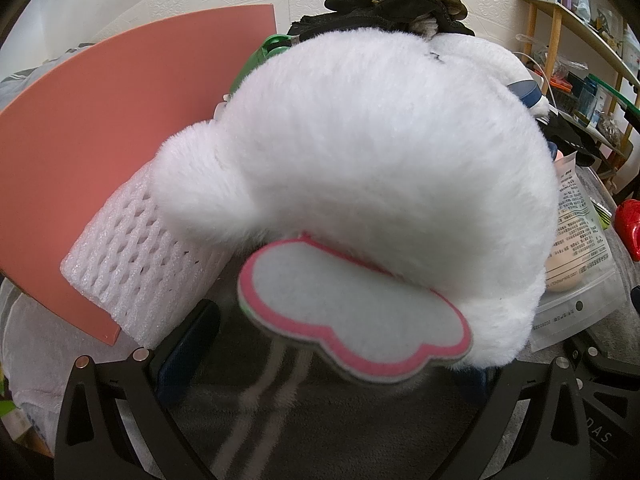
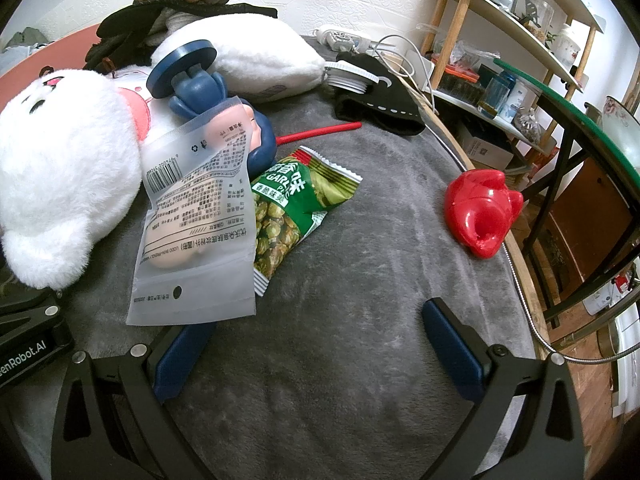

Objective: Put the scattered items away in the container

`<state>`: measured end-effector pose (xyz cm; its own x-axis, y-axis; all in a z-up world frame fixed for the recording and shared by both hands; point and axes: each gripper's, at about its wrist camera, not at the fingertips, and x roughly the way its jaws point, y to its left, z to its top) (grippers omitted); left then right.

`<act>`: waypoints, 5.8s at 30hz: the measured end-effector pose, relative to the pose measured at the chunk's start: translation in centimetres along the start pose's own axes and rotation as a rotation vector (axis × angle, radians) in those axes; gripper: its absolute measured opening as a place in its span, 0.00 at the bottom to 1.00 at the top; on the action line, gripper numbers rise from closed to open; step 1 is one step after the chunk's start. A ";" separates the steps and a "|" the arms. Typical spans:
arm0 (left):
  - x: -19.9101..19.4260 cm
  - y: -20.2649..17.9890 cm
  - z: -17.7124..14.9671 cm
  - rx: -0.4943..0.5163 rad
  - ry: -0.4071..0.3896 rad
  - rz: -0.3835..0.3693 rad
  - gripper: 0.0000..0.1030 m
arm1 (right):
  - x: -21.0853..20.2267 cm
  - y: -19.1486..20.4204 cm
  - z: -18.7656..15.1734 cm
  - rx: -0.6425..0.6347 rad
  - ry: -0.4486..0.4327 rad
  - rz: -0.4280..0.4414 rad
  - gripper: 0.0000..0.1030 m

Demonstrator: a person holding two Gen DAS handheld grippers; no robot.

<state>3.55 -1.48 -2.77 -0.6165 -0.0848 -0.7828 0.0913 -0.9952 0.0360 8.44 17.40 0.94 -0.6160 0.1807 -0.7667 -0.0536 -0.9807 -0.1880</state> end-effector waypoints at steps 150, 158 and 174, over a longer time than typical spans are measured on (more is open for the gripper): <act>-3.8 3.8 16.2 0.541 0.067 -0.303 0.99 | -3.0 -6.8 6.1 0.556 0.253 1.028 0.90; -2.2 7.5 18.9 0.227 0.185 -0.475 0.97 | -3.4 1.0 8.6 0.256 0.206 0.879 1.00; -2.8 7.4 19.6 0.169 0.158 -0.444 0.99 | -1.4 4.7 9.7 0.254 0.209 1.043 0.58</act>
<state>-9.34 -9.55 11.87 -0.4398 0.3445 -0.8294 -0.2890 -0.9287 -0.2325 1.48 11.82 7.07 -0.3084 -0.7624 -0.5689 0.2418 -0.6412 0.7283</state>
